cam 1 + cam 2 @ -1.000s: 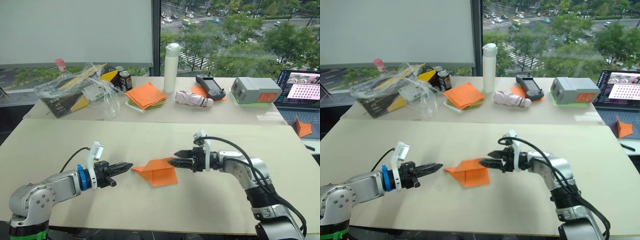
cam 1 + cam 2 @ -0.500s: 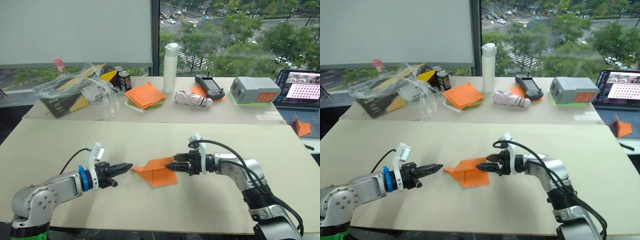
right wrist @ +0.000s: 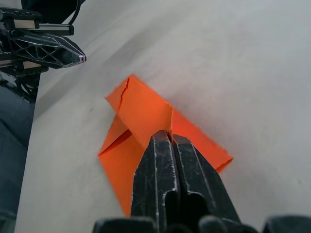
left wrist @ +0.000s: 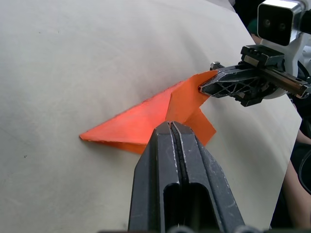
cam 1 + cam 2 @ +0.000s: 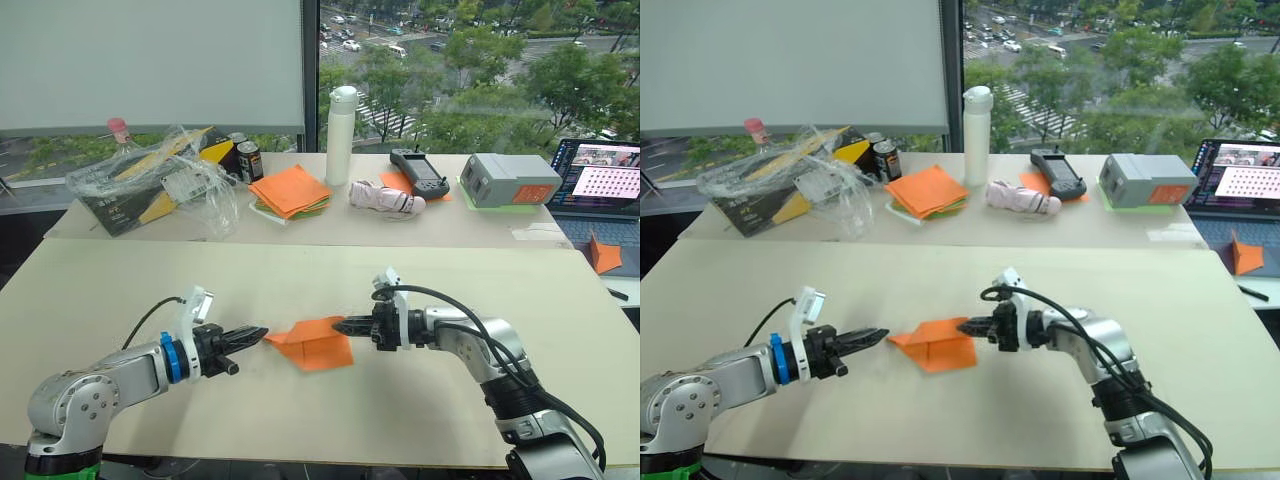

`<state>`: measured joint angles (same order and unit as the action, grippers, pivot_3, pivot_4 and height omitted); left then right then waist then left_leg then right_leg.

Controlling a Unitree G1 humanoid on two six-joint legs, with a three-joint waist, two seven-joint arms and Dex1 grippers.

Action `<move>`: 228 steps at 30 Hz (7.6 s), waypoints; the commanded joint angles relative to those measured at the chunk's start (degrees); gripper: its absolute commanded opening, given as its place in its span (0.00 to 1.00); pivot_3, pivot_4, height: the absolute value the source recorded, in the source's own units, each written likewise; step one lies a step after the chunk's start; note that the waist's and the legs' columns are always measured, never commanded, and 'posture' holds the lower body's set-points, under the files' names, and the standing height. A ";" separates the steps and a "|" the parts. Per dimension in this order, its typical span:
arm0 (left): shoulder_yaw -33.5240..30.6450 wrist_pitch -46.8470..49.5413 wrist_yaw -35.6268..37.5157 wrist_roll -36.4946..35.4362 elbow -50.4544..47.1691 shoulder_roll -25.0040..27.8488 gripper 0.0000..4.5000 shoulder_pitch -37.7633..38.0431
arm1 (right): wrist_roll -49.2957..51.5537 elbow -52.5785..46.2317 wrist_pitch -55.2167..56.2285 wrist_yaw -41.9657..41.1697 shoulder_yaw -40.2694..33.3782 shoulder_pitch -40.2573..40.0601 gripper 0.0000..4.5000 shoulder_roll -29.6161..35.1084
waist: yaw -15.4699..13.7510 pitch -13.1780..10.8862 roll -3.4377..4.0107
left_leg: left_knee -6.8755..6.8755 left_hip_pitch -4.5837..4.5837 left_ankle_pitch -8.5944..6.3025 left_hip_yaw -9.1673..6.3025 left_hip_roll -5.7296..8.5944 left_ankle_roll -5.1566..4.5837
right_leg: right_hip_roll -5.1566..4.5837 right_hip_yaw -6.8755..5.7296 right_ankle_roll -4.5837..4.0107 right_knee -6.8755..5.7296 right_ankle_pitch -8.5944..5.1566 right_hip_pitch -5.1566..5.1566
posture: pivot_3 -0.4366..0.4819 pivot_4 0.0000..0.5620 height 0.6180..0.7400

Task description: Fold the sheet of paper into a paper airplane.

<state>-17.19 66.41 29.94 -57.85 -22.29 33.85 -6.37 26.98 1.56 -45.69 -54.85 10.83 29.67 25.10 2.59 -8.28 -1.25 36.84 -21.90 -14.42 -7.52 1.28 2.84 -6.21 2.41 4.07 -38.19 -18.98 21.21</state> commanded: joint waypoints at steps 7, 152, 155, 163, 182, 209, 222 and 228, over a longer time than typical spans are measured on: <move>0.11 -1.56 0.61 0.30 0.34 0.90 0.00 -0.25 | -8.81 -3.61 24.82 -0.57 -0.69 2.91 0.00 0.27 | 0.08 0.00 0.00 | 0.00 -0.01 0.00 0.01 0.00 0.00 | 0.00 0.00 0.00 -0.02 0.00 0.03 | 0.48 0.27 1.00; 4.61 0.24 -3.77 4.61 2.33 -2.03 0.00 -11.55 | -24.88 -0.85 36.62 -2.97 11.44 -3.40 0.00 -0.24 | 0.02 0.00 -0.01 | 0.09 0.10 0.08 0.01 0.01 0.15 | 0.00 0.00 -0.01 -0.29 0.00 -0.02 | 0.48 0.27 1.00; 5.27 -1.33 -3.39 6.47 5.00 -2.25 0.00 -11.58 | -25.01 -0.96 36.76 -2.97 11.28 -3.55 0.00 0.00 | 0.00 0.00 -0.01 | 0.09 0.10 0.08 0.00 0.01 0.15 | 0.01 0.00 -0.01 -0.29 0.00 -0.02 | 0.48 0.27 1.00; 13.18 -7.30 2.19 15.60 13.04 0.00 0.00 -13.26 | -25.38 -1.12 36.88 -2.97 11.24 -3.80 0.00 0.03 | 0.00 0.00 -0.01 | 0.08 0.09 0.08 0.01 0.01 0.15 | 0.00 0.00 -0.01 -0.29 0.00 -0.01 | 0.48 0.27 1.00; 19.90 -9.24 14.60 20.86 16.96 0.65 0.00 -19.51 | -25.77 -1.70 36.99 -2.92 11.16 -4.43 0.00 0.93 | 0.10 0.00 -0.01 | 0.10 0.08 0.08 -0.01 0.02 0.14 | 0.01 -0.03 0.00 -0.34 0.00 0.00 | 0.48 0.27 1.00; 22.69 -14.59 18.25 28.91 19.50 3.45 0.00 -15.90 | -25.91 -2.04 37.33 -3.65 11.37 -4.44 0.00 1.46 | 0.16 0.00 -0.01 | 0.10 0.11 0.08 0.00 0.02 0.13 | 0.01 -0.03 0.00 -0.35 0.00 0.00 | 0.48 0.27 1.00; 6.86 -2.48 12.45 15.39 6.36 1.15 0.00 -13.84 | -26.16 -1.32 38.02 -4.01 11.55 -4.41 0.00 1.19 | 0.15 0.00 -0.01 | 0.13 0.08 0.08 -0.03 0.01 0.13 | 0.02 -0.02 0.00 -0.39 0.00 0.00 | 0.48 0.27 1.00; 5.70 1.88 11.15 9.30 -1.95 1.67 0.00 -9.65 | -26.19 -1.23 38.21 -4.21 11.56 -4.45 0.00 1.28 | 0.23 0.00 -0.01 | 0.11 0.11 0.07 -0.02 -0.01 0.13 | 0.02 -0.01 0.00 -0.40 0.00 0.01 | 0.48 0.27 1.00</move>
<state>-10.37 67.64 41.34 -46.63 -21.51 34.74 -16.41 0.79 1.58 -9.10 -58.69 22.19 25.44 26.30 2.81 -8.28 -1.26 36.94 -21.79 -14.34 -7.54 1.28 2.97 -6.19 2.40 4.07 -38.59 -18.98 21.22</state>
